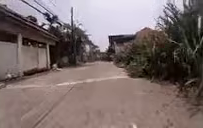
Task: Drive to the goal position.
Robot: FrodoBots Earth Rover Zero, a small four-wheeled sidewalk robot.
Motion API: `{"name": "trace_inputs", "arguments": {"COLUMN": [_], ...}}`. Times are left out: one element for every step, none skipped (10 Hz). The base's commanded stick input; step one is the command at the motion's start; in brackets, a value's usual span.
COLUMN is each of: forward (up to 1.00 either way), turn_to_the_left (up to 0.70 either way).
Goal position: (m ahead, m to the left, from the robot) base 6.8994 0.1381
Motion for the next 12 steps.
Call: {"name": "trace_inputs", "arguments": {"forward": [1.00, 1.00, 1.00, 1.00, 1.00, 1.00, 1.00, 1.00, 1.00, 1.00, 1.00, 1.00], "turn_to_the_left": [0.01, 0.01, 0.01, 0.01, 0.01, 0.01, 0.01, 0.01, 0.01, 0.01, 0.01, 0.01]}}
